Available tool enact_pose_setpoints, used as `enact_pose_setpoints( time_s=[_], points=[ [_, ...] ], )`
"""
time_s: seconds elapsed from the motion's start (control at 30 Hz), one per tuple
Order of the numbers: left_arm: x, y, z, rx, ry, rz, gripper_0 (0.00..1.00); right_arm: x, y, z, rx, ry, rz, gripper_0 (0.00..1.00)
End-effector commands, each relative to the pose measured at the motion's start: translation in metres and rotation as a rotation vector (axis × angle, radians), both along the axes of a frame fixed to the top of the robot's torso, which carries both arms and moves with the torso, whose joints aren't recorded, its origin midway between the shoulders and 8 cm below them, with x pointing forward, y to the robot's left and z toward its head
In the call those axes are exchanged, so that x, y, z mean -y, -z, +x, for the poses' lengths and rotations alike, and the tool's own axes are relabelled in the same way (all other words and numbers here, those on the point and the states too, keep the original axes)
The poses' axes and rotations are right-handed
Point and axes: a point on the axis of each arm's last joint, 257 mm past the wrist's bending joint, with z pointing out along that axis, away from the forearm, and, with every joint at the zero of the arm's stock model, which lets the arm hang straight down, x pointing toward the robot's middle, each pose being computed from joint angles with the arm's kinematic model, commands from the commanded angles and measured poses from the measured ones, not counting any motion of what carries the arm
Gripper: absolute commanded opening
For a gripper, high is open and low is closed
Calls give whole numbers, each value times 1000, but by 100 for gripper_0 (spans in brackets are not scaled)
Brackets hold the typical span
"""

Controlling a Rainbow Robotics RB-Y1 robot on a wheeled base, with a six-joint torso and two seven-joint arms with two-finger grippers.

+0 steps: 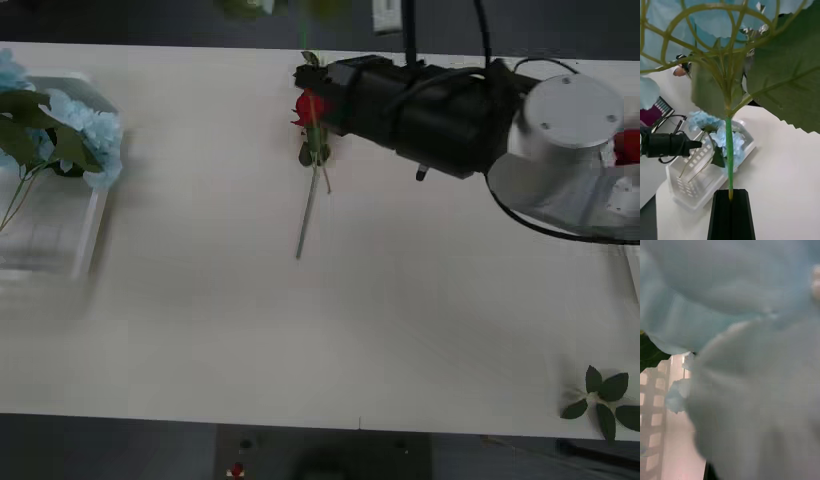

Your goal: Put the red flowers into the right box and the blue flowers into the left box

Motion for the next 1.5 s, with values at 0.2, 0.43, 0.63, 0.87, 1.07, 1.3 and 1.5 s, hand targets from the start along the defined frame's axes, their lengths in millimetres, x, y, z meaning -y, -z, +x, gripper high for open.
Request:
enact_pose_setpoints(
  time_s=[0.2, 0.43, 0.63, 0.87, 1.07, 1.3, 1.5],
  points=[
    [-23, -23, -1, 62, -39, 26, 3, -82, -18, -36, -58, -81, 107, 0],
    [-26, -19, -7, 32, -27, 35, 88, -82, -16, -36, -83, -85, 114, 0],
    [-28, -30, -33, -84, 35, -15, 89, -81, -14, -36, -180, -90, 157, 0],
    [-15, -75, -76, -183, 163, -100, 89, -76, -12, -33, -266, -87, 195, 0],
    [46, -118, -98, -159, 371, -252, 88, -73, -13, -29, -260, -79, 193, 0],
    [147, -143, -116, -86, 695, -494, 89, -70, -13, -25, -242, -61, 191, 0],
    [209, -151, -131, -17, 909, -646, 89, -71, -10, -24, -243, -52, 197, 0]
  ],
)
